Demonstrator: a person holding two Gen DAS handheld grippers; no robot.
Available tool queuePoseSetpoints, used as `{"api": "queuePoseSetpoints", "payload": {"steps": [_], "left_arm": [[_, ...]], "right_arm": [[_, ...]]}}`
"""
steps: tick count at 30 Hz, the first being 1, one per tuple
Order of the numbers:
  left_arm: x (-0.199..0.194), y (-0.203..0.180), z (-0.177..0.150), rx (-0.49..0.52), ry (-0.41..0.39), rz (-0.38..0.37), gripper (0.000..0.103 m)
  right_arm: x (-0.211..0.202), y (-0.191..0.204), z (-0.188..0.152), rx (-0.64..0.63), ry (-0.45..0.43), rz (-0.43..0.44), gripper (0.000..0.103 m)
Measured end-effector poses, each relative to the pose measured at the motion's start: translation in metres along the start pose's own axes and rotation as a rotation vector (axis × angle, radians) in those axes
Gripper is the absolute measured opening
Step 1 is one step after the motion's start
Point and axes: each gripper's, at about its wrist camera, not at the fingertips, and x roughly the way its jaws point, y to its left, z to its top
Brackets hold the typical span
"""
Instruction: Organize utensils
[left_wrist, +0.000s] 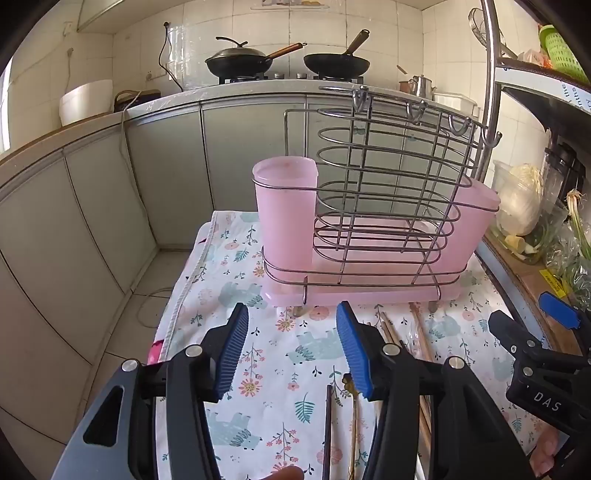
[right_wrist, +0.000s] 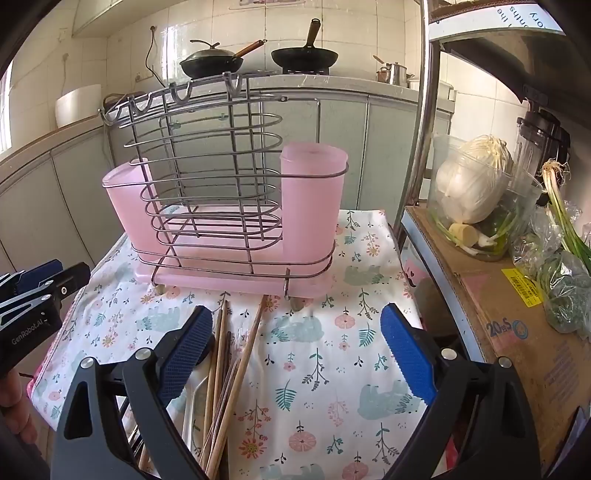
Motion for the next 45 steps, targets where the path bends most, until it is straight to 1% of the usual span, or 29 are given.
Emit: {"api": "queuePoseSetpoints", "payload": {"steps": [45], "left_arm": [[-0.0039,-0.0036,-0.0008,0.001,-0.003,-0.015,0.050]], "right_arm": [[-0.0032,-0.0009,0.0004,0.006,-0.008,0.000,0.093]]}}
